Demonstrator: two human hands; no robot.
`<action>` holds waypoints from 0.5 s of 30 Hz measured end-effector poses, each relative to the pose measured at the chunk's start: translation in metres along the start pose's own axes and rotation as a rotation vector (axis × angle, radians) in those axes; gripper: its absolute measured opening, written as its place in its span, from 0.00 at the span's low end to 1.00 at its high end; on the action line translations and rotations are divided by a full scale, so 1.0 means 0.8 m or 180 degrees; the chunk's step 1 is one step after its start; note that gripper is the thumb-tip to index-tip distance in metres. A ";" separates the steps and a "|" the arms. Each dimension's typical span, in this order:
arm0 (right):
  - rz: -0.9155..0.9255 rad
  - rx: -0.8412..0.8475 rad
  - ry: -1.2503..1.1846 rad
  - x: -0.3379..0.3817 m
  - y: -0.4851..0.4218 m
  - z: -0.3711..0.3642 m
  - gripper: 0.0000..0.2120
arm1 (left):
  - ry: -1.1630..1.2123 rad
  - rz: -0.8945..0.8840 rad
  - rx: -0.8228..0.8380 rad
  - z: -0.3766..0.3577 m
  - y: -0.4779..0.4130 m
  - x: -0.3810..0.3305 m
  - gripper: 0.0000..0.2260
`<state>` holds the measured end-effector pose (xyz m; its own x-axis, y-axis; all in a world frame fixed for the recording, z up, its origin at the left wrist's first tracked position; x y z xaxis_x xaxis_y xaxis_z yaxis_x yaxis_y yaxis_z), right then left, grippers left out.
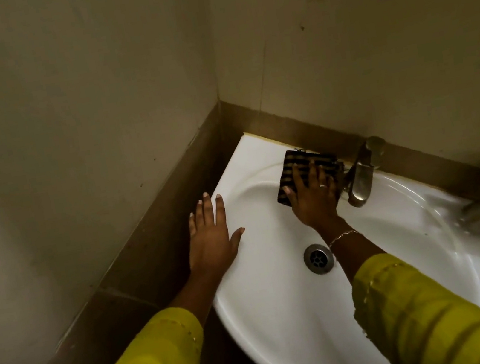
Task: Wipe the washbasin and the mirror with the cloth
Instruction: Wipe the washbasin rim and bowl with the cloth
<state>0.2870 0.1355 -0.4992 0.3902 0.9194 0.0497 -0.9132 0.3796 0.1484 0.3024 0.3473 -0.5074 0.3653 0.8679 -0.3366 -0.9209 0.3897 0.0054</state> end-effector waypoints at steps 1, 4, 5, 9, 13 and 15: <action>-0.0031 0.0009 0.0010 -0.003 -0.007 0.002 0.28 | 0.0013 -0.0002 -0.0005 -0.001 0.000 0.001 0.34; -0.0064 0.0045 0.0081 -0.010 -0.026 0.003 0.28 | 0.0045 0.0022 0.0011 -0.003 -0.001 0.002 0.34; -0.0053 -0.0035 0.0090 -0.010 -0.028 0.005 0.29 | 0.0059 0.0029 0.0004 -0.003 -0.001 0.002 0.34; -0.0064 -0.0253 -0.0098 -0.009 -0.021 0.006 0.37 | 0.0119 0.0041 0.0035 -0.003 0.000 0.003 0.35; -0.0160 -0.0492 -0.0150 -0.016 -0.001 -0.002 0.36 | 0.0208 0.0041 0.0051 -0.003 -0.001 0.003 0.34; -0.0237 -0.0635 -0.0185 -0.013 0.004 -0.005 0.34 | 0.0239 0.0055 0.0102 -0.004 0.000 0.003 0.35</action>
<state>0.2793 0.1279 -0.5031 0.4584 0.8827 0.1037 -0.8845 0.4645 -0.0441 0.3028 0.3486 -0.5111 0.3370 0.8495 -0.4060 -0.9217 0.3856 0.0415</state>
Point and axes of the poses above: each hand's wrist, its own y-axis away from the middle knuckle, its own z-axis out of the back of the hand, x = y × z, the point moved 6 cm from there along -y, towards the middle knuckle, and after that the axes turned 4 degrees about y, right-handed, at the moved point
